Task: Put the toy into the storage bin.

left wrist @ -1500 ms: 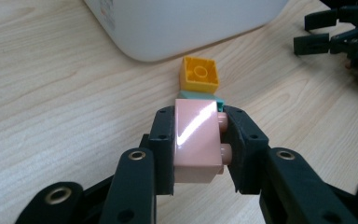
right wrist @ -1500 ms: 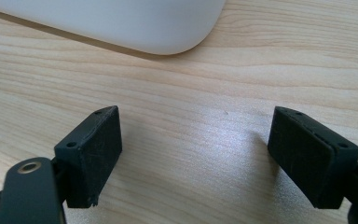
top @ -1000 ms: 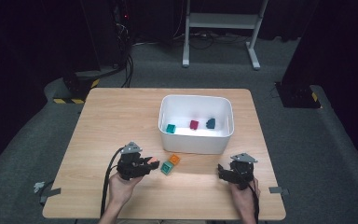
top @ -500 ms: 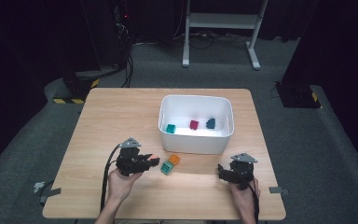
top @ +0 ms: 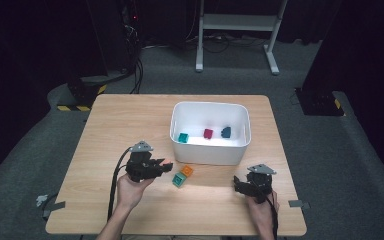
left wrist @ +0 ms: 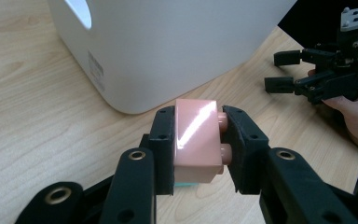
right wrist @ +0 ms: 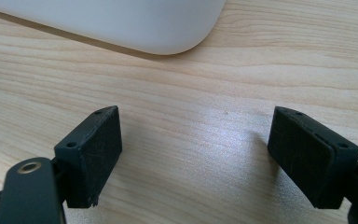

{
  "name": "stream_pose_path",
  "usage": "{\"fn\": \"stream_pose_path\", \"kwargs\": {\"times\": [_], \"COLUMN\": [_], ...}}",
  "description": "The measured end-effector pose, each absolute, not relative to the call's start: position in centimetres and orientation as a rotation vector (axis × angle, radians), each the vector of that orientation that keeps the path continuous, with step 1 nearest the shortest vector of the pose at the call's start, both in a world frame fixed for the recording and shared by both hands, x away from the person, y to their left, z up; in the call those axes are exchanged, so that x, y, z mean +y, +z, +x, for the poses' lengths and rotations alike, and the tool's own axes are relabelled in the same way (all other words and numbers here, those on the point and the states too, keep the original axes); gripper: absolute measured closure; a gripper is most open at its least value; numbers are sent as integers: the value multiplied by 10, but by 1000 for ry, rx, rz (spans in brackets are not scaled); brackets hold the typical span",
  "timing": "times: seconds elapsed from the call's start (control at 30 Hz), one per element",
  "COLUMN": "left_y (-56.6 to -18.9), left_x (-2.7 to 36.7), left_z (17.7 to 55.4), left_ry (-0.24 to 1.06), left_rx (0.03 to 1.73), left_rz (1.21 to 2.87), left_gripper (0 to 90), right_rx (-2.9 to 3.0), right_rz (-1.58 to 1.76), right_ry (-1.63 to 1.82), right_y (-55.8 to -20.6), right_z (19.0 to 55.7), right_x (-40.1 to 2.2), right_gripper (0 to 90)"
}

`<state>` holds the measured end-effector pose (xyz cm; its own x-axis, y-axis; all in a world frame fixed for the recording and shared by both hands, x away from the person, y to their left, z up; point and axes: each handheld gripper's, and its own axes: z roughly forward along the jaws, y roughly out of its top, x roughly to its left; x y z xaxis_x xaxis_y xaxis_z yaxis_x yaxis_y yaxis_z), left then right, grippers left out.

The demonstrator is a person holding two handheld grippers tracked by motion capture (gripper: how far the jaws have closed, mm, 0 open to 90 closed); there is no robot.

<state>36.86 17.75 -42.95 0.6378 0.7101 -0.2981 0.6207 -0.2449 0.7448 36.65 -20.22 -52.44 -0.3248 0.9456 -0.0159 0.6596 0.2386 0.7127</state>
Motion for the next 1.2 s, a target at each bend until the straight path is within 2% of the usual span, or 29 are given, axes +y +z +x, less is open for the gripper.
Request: {"fn": "stream_pose_path", "kwargs": {"times": [0.23,0.27,1.2], "left_y": [-422,-421,-382], "left_x": [175,178,172], "left_z": [375,377,401], "left_ry": [87,104,202], "left_rx": [1066,1041,998], "left_rz": [1885,1921,1943], "left_gripper": [659,659,658], "right_rx": [2069,2070,2069], "right_rz": [1467,1467,1468], "right_ry": [853,853,853], "right_y": [-524,-524,-524], "right_z": [366,367,366], "right_x": [-202,-202,-202], "right_gripper": [173,173,173]}}
